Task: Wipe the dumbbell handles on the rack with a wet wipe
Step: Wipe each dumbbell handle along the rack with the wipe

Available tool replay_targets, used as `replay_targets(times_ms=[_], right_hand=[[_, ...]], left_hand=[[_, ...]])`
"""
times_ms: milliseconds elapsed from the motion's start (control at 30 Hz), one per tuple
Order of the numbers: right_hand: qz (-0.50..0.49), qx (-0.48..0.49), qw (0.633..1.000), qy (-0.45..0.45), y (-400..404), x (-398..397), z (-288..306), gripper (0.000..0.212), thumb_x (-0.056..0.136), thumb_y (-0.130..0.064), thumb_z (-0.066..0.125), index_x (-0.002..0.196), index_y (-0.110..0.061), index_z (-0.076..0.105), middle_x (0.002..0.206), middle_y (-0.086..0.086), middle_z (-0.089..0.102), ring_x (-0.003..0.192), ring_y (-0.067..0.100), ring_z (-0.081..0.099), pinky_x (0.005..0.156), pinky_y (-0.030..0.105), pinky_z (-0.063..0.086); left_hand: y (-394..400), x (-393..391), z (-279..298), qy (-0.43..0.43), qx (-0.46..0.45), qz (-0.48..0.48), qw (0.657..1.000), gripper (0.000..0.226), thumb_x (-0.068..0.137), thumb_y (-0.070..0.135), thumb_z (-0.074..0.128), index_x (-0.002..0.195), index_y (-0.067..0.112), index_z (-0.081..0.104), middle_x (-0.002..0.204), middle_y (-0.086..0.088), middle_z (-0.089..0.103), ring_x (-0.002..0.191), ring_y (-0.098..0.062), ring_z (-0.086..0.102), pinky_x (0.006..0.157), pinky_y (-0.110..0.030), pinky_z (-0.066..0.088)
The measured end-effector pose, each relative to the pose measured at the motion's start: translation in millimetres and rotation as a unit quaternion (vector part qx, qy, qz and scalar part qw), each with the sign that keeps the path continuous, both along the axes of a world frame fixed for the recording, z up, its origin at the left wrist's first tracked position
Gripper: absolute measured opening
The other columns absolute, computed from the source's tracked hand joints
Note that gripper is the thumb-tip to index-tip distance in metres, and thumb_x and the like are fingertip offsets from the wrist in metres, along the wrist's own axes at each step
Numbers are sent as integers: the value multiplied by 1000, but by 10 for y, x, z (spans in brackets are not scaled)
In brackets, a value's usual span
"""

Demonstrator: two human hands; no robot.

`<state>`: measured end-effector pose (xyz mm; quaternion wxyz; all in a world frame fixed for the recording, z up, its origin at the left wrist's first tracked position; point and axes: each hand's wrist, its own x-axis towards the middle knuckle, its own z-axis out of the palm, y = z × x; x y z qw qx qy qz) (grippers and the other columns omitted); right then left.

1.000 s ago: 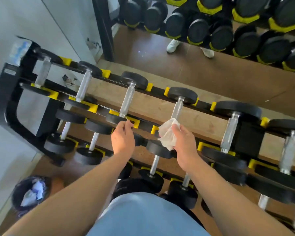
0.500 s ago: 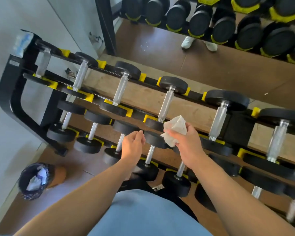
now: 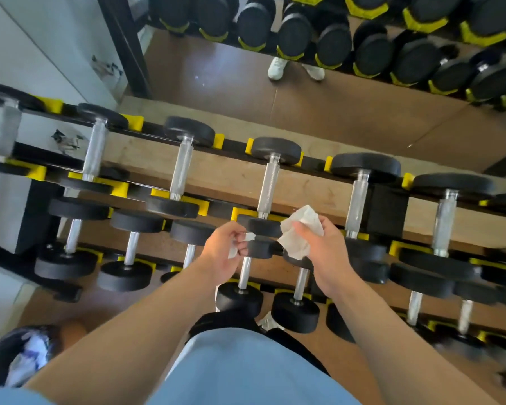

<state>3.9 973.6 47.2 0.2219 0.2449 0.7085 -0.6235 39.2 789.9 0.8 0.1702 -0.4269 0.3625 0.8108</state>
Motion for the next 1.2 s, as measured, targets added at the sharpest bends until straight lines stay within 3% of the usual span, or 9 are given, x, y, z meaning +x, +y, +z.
replay_targets(times_ms=[133, 267, 333, 467, 733, 933, 1033, 1100, 1200], right_hand=[[-11, 19, 1000, -2, -165, -25, -14, 33, 93, -28, 68, 123, -32, 53, 112, -1, 62, 104, 22, 62, 90, 46, 59], [-31, 21, 999, -5, -307, -72, -32, 34, 93, -28, 69, 124, -32, 54, 113, -1, 63, 105, 22, 62, 86, 45, 60], [-35, 31, 999, 1, -357, -108, -33, 36, 94, -28, 68, 126, -31, 53, 114, -1, 62, 103, 22, 62, 78, 35, 62], [-45, 55, 997, 11, -440, -235, -22, 38, 99, -25, 61, 133, -30, 45, 112, -4, 58, 100, 18, 61, 60, 16, 53], [84, 49, 995, -9, -582, -527, 102, 19, 99, -44, 55, 95, -28, 65, 101, -3, 70, 96, 13, 65, 81, 24, 51], [37, -41, 996, -64, -578, -614, 91, 12, 100, -35, 56, 105, -26, 63, 109, 4, 66, 103, 21, 66, 84, 32, 58], [72, 77, 994, 37, -561, -666, 44, 14, 102, -37, 53, 96, -29, 62, 98, -1, 67, 97, 20, 66, 79, 33, 56], [181, 221, 934, 216, -567, -835, 7, 19, 104, -37, 49, 92, -26, 59, 82, -3, 61, 79, 15, 60, 66, 31, 50], [416, 311, 734, 438, -615, -1267, -188, 16, 98, -13, 58, 112, -12, 65, 96, 3, 71, 89, 21, 67, 70, 31, 54]], left_hand=[[-205, -52, -97, 0, 133, 34, 991, 30, 89, 15, 47, 59, 17, 41, 63, -1, 35, 55, -13, 22, 58, -27, 25], [-348, -43, -164, -5, 132, -31, 991, 18, 99, 25, 56, 99, 11, 67, 69, 2, 45, 56, -10, 29, 62, -26, 29], [-406, -41, -171, -16, 102, -51, 993, 31, 90, 30, 68, 114, 10, 71, 71, 2, 49, 58, -10, 33, 64, -26, 33], [-521, -71, -215, -30, 57, -71, 995, 40, 77, 33, 82, 108, 10, 70, 74, 1, 52, 59, -9, 40, 62, -25, 35], [-538, -214, -262, -65, -42, -47, 996, 30, 94, 43, 64, 82, 16, 59, 66, 0, 50, 61, -13, 40, 65, -30, 36], [-364, -344, -290, -59, -179, -32, 982, 37, 96, 52, 54, 85, 16, 59, 68, 1, 53, 65, -14, 45, 64, -29, 41], [-233, -438, -277, -83, -289, -9, 954, 45, 97, 53, 52, 79, 13, 59, 70, -2, 56, 65, -15, 50, 65, -29, 43], [-94, -544, -273, -98, -333, 39, 937, 48, 98, 53, 49, 75, 12, 55, 68, -2, 54, 65, -16, 51, 63, -30, 43], [167, -717, -275, -127, -369, 91, 916, 53, 100, 54, 44, 64, 15, 45, 63, 0, 46, 61, -15, 47, 57, -31, 36]])
